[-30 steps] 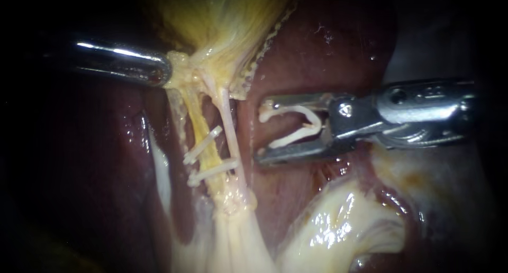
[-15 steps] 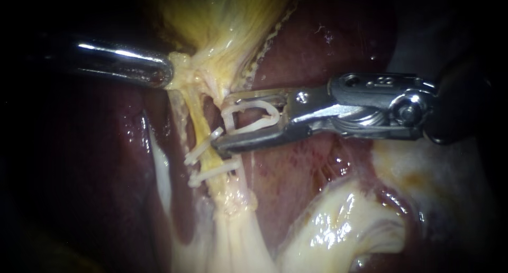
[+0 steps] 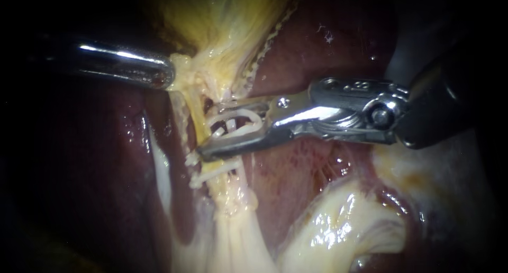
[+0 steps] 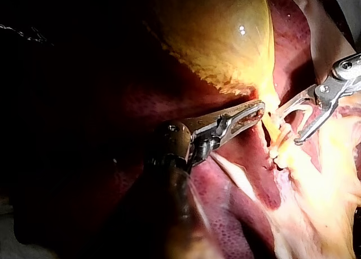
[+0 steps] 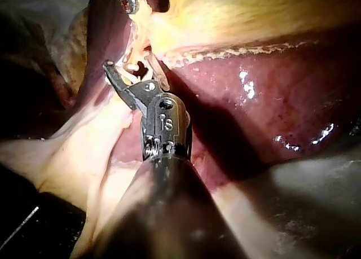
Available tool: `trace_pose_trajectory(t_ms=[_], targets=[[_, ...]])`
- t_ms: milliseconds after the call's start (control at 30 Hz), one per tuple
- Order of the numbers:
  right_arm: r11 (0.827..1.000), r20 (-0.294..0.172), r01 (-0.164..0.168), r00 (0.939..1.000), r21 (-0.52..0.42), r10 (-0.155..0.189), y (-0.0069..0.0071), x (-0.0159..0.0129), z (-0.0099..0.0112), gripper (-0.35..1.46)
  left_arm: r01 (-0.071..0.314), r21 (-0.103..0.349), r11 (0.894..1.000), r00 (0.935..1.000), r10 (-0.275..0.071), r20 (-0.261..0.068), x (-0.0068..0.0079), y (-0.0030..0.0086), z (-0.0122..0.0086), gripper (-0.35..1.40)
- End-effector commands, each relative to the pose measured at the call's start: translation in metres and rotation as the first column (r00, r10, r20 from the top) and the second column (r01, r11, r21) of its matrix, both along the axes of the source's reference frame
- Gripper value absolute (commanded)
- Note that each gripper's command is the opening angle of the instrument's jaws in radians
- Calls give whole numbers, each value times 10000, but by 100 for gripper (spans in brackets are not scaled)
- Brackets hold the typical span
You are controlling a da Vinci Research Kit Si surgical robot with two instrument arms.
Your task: Clipping third clip left tube
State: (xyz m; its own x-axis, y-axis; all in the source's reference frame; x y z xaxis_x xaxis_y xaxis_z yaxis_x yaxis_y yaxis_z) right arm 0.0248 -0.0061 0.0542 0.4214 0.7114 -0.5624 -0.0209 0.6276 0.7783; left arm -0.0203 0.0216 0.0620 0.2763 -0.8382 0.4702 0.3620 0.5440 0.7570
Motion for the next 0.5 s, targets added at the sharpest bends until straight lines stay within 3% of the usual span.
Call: trace_pose_trajectory(t_ms=[33, 500], targets=[[10000, 33, -27, 10000, 42, 27, 0, 0, 2, 45, 4, -5, 10000, 10000, -4, -8, 0, 0, 0, -35], [9974, 366, -423, 9985, 576, 402, 17, 4, 31, 44, -9, -9, 10000, 10000, 9, 0, -2, -2, 2, -35]])
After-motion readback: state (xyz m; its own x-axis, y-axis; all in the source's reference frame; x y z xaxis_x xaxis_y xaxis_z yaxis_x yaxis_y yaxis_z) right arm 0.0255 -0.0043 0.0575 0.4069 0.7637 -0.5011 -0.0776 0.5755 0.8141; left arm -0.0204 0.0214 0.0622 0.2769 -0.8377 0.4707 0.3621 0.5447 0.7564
